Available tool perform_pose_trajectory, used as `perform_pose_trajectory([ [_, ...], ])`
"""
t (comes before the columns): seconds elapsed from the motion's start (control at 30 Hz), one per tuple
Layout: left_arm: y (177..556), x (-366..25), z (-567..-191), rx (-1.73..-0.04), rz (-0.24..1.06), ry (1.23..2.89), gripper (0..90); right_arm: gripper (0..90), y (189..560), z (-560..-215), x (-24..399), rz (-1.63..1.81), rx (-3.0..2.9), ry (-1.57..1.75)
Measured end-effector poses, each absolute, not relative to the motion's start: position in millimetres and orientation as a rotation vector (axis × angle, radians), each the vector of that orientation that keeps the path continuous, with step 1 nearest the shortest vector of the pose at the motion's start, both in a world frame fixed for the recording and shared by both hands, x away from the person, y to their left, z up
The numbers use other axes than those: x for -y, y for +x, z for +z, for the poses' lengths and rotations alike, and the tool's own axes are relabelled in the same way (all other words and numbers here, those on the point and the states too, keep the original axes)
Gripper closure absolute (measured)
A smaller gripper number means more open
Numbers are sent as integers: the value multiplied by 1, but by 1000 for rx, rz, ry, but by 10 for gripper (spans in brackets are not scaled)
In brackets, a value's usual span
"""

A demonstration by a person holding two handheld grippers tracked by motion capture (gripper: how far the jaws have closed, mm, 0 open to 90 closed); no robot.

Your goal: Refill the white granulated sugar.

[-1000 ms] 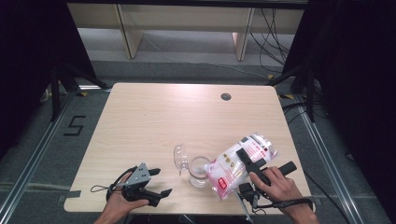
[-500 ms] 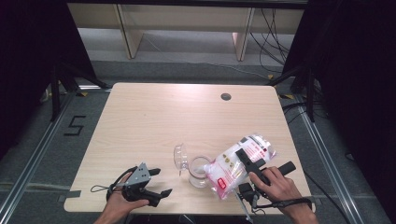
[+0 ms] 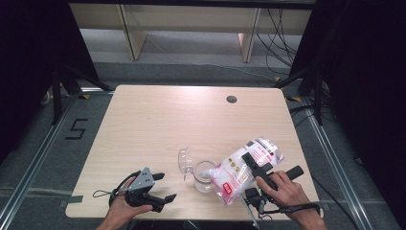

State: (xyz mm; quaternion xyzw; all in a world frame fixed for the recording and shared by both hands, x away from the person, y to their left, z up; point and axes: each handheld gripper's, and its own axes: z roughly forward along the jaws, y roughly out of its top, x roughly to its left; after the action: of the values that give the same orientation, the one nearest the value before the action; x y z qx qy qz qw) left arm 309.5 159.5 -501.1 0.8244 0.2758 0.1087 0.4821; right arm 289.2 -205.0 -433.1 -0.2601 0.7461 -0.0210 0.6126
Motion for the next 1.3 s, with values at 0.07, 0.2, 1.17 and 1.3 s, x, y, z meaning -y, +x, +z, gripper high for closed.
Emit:
perform_pose_trajectory([
  [0.07, 310, -160, -501, -666, 266, 2021, 154, 531, 289, -433, 205, -50, -1719, -600],
  [0.2, 309, -159, -501, -680, 250, 1993, 153, 533, 291, -430, 204, -57, -1710, -639],
  [1.17, 308, -159, -501, -673, 258, 1993, 154, 545, 291, -431, 204, -40, -1717, -635],
  [1.3, 309, -160, -501, -668, 264, 2004, 154, 546, 291, -431, 204, -41, -1714, -638],
])
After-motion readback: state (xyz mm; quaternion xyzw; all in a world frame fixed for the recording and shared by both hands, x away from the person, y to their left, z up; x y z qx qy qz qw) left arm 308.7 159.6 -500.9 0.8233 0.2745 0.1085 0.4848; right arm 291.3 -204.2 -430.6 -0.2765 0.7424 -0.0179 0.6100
